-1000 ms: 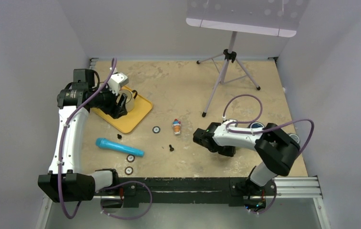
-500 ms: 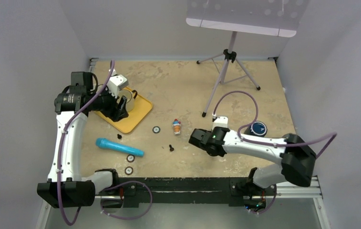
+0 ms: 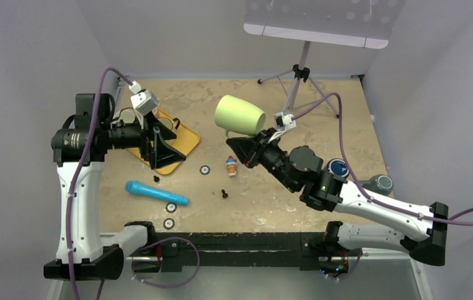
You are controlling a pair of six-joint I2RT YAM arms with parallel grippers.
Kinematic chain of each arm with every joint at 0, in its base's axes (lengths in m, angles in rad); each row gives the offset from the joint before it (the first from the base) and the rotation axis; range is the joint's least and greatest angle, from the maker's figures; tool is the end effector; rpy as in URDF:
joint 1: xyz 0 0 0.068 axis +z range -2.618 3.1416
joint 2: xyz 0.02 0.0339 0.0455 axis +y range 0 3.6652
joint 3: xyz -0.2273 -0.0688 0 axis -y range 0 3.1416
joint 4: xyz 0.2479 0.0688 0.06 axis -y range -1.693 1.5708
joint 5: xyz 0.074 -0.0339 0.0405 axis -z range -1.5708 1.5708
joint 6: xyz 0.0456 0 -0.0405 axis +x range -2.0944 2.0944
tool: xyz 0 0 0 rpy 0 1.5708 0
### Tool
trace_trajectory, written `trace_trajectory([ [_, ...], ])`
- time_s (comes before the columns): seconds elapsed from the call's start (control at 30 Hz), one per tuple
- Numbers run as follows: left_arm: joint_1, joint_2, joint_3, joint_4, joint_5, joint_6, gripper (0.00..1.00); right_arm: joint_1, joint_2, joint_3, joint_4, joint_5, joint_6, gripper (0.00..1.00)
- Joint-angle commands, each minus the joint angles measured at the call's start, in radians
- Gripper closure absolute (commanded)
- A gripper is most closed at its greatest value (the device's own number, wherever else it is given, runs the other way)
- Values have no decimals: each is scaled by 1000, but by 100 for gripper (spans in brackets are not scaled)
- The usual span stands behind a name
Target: Turn the mug right side up
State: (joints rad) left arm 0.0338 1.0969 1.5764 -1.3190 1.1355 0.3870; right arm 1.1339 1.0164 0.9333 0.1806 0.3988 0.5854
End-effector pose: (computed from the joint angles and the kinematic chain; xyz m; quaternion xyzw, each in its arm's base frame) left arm 0.1721 -0.0356 0.4140 0.3276 0.7414 -0.4282 0.3997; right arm 0.1294 0.2352 0.3573 -0.0371 0.6736 0.4632 0.5747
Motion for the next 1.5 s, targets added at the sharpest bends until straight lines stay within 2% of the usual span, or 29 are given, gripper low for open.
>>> trace_trajectory([
  [0.0,-20,-93,-10,308,208,-360,0,0,82,129,339,-182,-142,100],
  [0.07,-23,-118,-26,427,217,-468,0,0,113,167,357,-247,-151,100],
  [0.2,-23,-112,-10,520,222,-563,2,1,158,227,353,-307,-152,100],
  [0.27,-23,-108,21,530,209,-552,3,0,174,243,345,-325,-150,100],
  [0.37,-23,-105,85,469,130,-444,3,1,188,260,340,-343,-147,100],
  [0.53,-24,-89,98,542,105,-487,4,0,220,297,337,-392,-131,100],
  [0.77,-23,-78,141,542,126,-471,10,0,255,318,336,-430,-124,100],
  [0.9,-24,-72,118,615,190,-540,30,0,274,333,332,-450,-121,100],
  [1.0,-26,-73,64,703,252,-639,51,0,286,342,331,-463,-120,100],
  [1.07,-26,-75,42,737,272,-679,73,0,299,353,325,-471,-121,100],
  [1.1,-48,-76,39,738,272,-686,92,0,305,360,306,-465,-126,100],
  [1.13,-52,-79,40,731,259,-687,100,-1,308,367,283,-449,-130,100],
  [1.17,-51,-81,47,694,224,-667,100,-3,308,370,250,-414,-129,100],
  [1.2,-51,-63,118,438,21,-408,100,-13,301,383,155,-310,-127,68],
  [1.23,-51,-49,149,300,-91,-309,100,-17,297,386,96,-252,-127,39],
  [1.27,-52,-33,170,231,-236,-222,100,-20,295,390,40,-198,-127,11],
  [1.3,-51,-10,173,176,-371,-148,100,-25,292,389,-21,-146,-125,4],
  [1.33,-51,13,164,139,-492,-82,100,-29,291,385,-75,-107,-121,2],
  [1.37,-51,37,142,114,-616,-23,100,-35,288,377,-120,-81,-118,2],
  [1.47,-52,117,46,75,-869,142,100,-45,266,327,-225,4,-95,2],
])
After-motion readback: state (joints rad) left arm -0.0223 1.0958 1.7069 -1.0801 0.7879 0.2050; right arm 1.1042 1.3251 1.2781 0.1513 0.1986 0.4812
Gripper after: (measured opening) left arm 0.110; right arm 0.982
